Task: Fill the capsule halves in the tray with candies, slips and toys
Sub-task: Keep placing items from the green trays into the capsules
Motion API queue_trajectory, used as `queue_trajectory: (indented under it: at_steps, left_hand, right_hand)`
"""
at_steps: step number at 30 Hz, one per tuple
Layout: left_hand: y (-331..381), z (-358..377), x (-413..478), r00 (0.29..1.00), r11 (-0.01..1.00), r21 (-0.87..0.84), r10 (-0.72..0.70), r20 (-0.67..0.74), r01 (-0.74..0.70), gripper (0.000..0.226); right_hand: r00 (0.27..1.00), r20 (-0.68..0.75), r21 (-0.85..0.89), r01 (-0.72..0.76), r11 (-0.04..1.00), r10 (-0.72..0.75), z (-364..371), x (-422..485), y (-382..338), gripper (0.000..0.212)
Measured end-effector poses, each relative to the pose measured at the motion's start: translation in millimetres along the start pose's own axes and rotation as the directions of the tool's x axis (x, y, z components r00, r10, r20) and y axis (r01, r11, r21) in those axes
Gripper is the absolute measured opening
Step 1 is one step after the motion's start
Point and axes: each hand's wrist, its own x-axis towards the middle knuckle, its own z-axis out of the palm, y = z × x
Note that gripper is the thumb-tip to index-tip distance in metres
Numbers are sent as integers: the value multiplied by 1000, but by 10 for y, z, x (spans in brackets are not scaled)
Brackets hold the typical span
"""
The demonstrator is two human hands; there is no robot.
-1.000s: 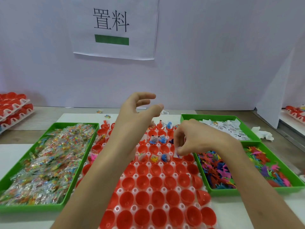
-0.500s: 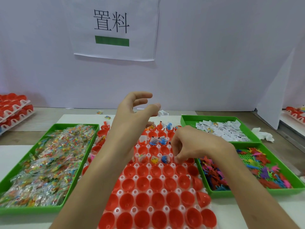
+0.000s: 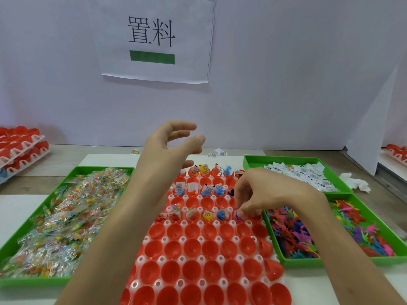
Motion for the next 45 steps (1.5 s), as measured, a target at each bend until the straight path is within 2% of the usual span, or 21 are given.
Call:
queue_trajectory:
  at_steps: [8,11,14,16,18,21,23,25,28,31,36,41,45]
  left_hand:
    - [-5,-136,62,1000,1000,-26,8,5,-7,19]
    - [29,-294,94,998,999,35,21,59,-23,22]
    - [55,-561,121,987,981,186,19,158,-48,34]
    - [22,-789,168,987,944,327,-11,157,-42,32]
    - [-99,-1085,273,998,870,493,-12,63,-20,16]
    - [-443,-1590,438,995,719,688,-56,-86,100,34]
    - [-663,-1821,501,975,690,688,-160,-157,224,28]
    - [-842,-1934,548,936,675,650,-284,-208,349,21]
    - [-1012,-1941,609,901,633,649,-374,-220,422,23]
    - [-1095,-1903,638,903,619,664,-360,-234,419,26]
    - [-1152,-1903,653,899,623,654,-366,-241,429,31]
    - [-1123,-1897,652,892,657,607,-372,-255,448,33]
    - [-1060,-1871,631,908,708,570,-297,-296,417,36]
  right_hand:
    - [1000,16,-25,-19,1000,19,62,57,61,13]
    - [1000,24,-1,-2,1000,2,43,52,76,12]
    - [1000,13,-6,20,1000,-20,9,24,85,13]
    - [1000,-15,15,27,1000,-26,-36,-13,98,13]
    - [995,-93,53,26,998,-20,-116,-67,138,11]
    - [949,-312,127,-15,992,55,-264,-142,314,8]
    - [880,-450,148,-93,985,151,-333,-163,515,11]
    - [816,-520,144,-208,967,253,-355,-166,728,10]
    - [757,-518,181,-359,916,399,-315,-144,1007,5]
    - [733,-463,215,-453,865,498,-220,-102,1170,4]
    - [738,-394,240,-494,836,549,-106,0,1197,18]
    - [729,-433,269,-457,848,530,-119,1,1194,26]
    - [690,-510,277,-433,858,513,-143,-25,1207,24]
